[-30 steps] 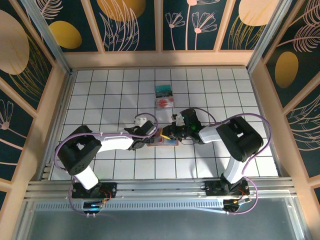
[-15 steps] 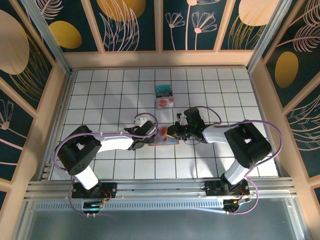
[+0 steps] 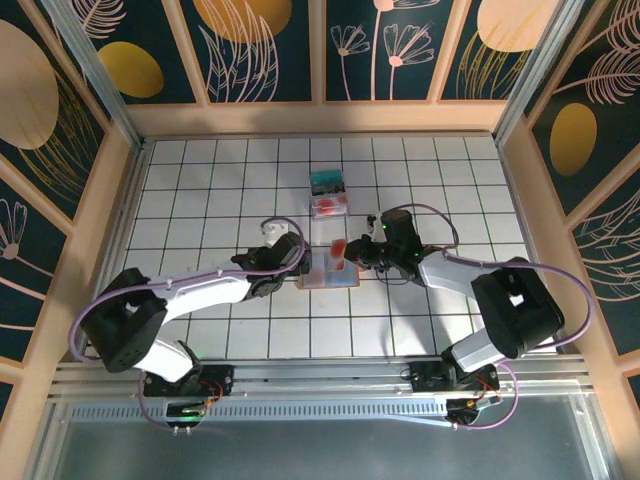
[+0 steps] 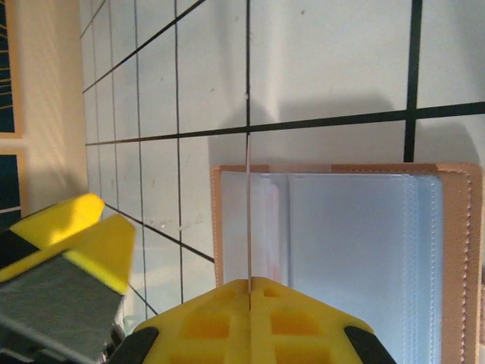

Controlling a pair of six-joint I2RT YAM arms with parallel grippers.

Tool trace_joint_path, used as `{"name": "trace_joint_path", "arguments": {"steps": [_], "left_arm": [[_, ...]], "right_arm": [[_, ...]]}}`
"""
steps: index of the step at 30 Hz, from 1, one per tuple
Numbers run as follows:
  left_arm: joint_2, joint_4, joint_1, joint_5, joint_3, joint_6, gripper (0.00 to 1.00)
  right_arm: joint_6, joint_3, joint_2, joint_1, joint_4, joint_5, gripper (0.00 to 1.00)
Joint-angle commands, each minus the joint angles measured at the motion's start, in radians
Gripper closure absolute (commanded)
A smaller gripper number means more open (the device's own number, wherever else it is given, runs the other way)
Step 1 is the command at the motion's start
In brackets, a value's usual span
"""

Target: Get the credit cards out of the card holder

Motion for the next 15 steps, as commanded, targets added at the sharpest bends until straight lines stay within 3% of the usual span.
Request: {"name": "trace_joint_path", "arguments": {"steps": [1, 9, 15], "left_arm": [[-0.073, 0.085, 0.009, 0.041, -0.026, -0.001, 0.01], [-0.220, 0.370, 0.054, 0.310, -0.119, 0.016, 0.01], [-0.239, 0.518, 0.076, 0.489, -0.131, 0.017, 0.04]], "right_arm": [[-0.030, -0.025, -0.061, -0.009, 0.040, 0.021, 1.00], [-0.025, -0.053, -0.206, -0.020, 0.103, 0.042, 1.00], [-0.007, -0.050, -0.283, -0.022, 0.160, 0.021, 1.00]]}}
